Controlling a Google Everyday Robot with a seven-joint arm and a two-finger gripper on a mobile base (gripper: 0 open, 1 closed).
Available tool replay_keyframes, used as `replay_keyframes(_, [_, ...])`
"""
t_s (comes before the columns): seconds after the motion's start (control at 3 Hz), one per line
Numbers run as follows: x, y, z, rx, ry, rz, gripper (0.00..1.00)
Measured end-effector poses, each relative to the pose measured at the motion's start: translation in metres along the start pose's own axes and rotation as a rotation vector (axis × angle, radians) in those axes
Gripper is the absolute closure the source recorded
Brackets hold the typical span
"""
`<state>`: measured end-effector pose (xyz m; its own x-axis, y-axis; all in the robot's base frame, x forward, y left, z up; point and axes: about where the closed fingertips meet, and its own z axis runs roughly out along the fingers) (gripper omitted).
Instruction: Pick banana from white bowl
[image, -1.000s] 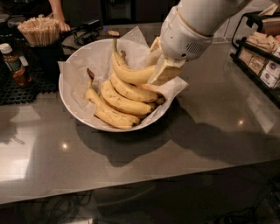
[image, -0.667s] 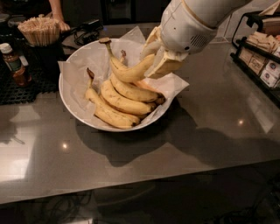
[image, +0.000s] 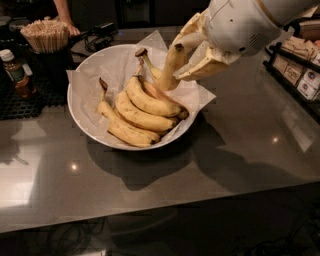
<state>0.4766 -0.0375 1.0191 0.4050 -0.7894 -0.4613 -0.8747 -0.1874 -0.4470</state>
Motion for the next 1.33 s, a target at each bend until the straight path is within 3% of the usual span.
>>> replay_keyframes(0.67, [-0.005, 0.010, -0.027, 0.086, -0.092, -0.018, 1.00])
replay_keyframes(1.0, [-0.020, 0.019, -0.048, 0.148, -0.168, -0.080, 1.00])
replay_keyframes(1.33, [-0.039, 0.032, -0.067, 0.197, -0.236, -0.188, 1.00])
